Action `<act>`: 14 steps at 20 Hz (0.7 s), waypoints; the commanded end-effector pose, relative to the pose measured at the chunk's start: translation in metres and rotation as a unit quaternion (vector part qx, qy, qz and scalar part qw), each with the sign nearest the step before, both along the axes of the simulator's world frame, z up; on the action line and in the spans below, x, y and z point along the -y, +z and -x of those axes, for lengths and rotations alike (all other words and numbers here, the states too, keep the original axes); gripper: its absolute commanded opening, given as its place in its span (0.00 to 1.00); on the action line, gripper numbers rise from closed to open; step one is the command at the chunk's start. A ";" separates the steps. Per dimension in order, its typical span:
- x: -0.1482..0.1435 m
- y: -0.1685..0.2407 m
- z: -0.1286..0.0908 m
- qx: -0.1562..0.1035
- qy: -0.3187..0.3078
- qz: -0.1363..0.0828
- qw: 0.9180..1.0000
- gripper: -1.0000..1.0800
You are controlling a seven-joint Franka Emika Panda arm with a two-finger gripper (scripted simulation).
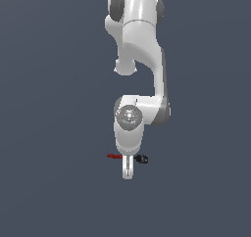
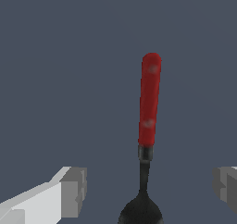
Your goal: Pick up the object and move it to a goal position.
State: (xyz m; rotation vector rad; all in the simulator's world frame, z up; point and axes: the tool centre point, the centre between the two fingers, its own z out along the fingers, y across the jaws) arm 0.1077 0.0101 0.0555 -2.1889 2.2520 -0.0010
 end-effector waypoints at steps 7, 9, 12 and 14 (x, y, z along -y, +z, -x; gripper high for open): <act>0.000 -0.040 0.002 -0.001 -0.002 0.000 1.000 0.96; 0.000 -0.045 0.001 -0.001 -0.002 0.000 1.000 0.96; 0.000 -0.045 0.000 -0.001 -0.002 0.000 1.000 0.96; 0.000 -0.045 0.000 -0.001 -0.002 0.000 1.000 0.00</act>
